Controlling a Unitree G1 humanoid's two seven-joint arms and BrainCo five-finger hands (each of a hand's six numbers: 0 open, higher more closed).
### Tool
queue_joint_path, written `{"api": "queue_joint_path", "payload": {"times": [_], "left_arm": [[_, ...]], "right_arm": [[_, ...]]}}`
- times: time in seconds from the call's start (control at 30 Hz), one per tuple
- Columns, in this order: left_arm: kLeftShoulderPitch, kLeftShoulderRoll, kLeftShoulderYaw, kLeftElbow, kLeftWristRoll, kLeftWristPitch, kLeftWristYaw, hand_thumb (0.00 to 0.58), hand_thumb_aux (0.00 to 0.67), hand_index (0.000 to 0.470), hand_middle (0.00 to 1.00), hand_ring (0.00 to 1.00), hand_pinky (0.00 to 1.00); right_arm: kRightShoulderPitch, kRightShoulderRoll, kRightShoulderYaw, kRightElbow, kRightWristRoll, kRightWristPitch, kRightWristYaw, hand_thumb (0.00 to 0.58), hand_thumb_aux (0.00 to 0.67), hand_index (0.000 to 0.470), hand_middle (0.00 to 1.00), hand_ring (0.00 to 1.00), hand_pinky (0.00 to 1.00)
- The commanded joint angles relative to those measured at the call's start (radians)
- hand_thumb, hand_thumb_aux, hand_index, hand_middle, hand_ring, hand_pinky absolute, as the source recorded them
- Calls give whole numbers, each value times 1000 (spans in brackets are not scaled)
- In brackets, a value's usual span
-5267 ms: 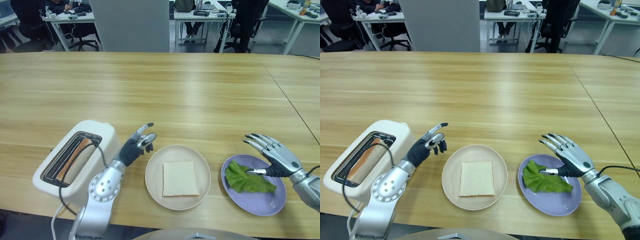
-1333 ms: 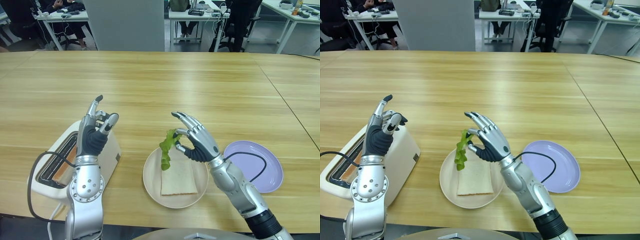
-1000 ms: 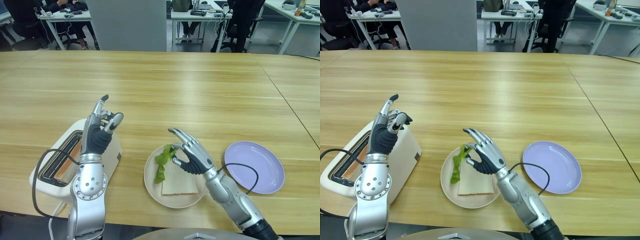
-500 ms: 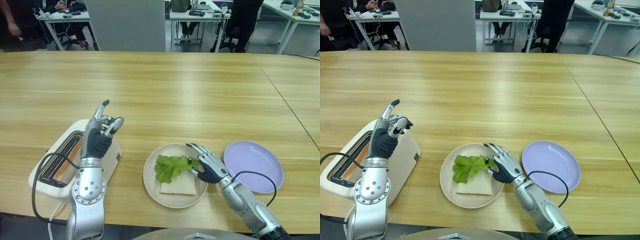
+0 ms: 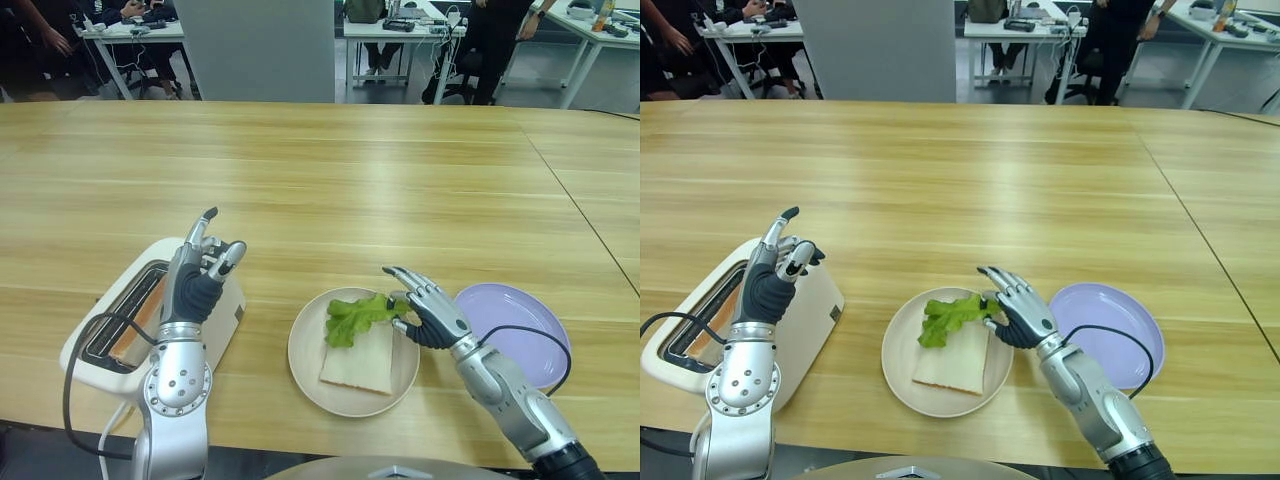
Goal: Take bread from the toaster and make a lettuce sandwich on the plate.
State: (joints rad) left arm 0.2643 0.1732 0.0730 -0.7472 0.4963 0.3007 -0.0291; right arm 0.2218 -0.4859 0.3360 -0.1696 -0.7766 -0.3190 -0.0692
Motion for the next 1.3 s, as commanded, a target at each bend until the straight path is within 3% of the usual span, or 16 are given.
{"api": "queue_joint_path", "payload": {"times": [0.03, 0.37, 0.5, 0.63, 0.73, 0.83, 1.03, 1.3], "left_arm": [[2, 5, 18, -5, 1, 6, -9, 0, 0, 0, 533, 533, 533], [-43, 12, 26, 28, -6, 11, -20, 0, 0, 0, 537, 537, 537], [-40, 10, 39, 34, -11, 8, -16, 0, 0, 0, 537, 537, 537], [-44, 1, 45, 11, -16, 15, -16, 0, 0, 0, 533, 533, 533], [-40, 12, 53, -30, -1, 36, -38, 0, 0, 0, 525, 525, 525], [-28, 56, 67, -91, 40, 71, -93, 0, 0, 0, 447, 447, 447], [102, 214, 243, -163, 181, 59, -166, 0, 0, 0, 333, 333, 333], [336, 294, 431, -153, 267, 2, -261, 0, 0, 0, 333, 333, 333]], "right_arm": [[79, -20, -20, -78, 73, -9, 60, 0, 0, 0, 0, 0, 0], [204, -8, -21, -254, 86, 10, 142, 0, 0, 0, 0, 0, 0], [194, 12, -68, -276, 133, 39, 155, 0, 0, 0, 0, 0, 0], [158, 92, -131, -288, 356, 117, 199, 0, 0, 0, 0, 0, 0], [118, 193, -173, -295, 644, 239, 270, 0, 0, 0, 0, 0, 0], [131, 287, -207, -311, 879, 339, 305, 0, 0, 0, 0, 0, 0], [160, 375, -270, -300, 1039, 401, 279, 0, 0, 0, 0, 0, 0], [204, 371, -262, -273, 970, 400, 252, 0, 0, 0, 0, 0, 0]]}}
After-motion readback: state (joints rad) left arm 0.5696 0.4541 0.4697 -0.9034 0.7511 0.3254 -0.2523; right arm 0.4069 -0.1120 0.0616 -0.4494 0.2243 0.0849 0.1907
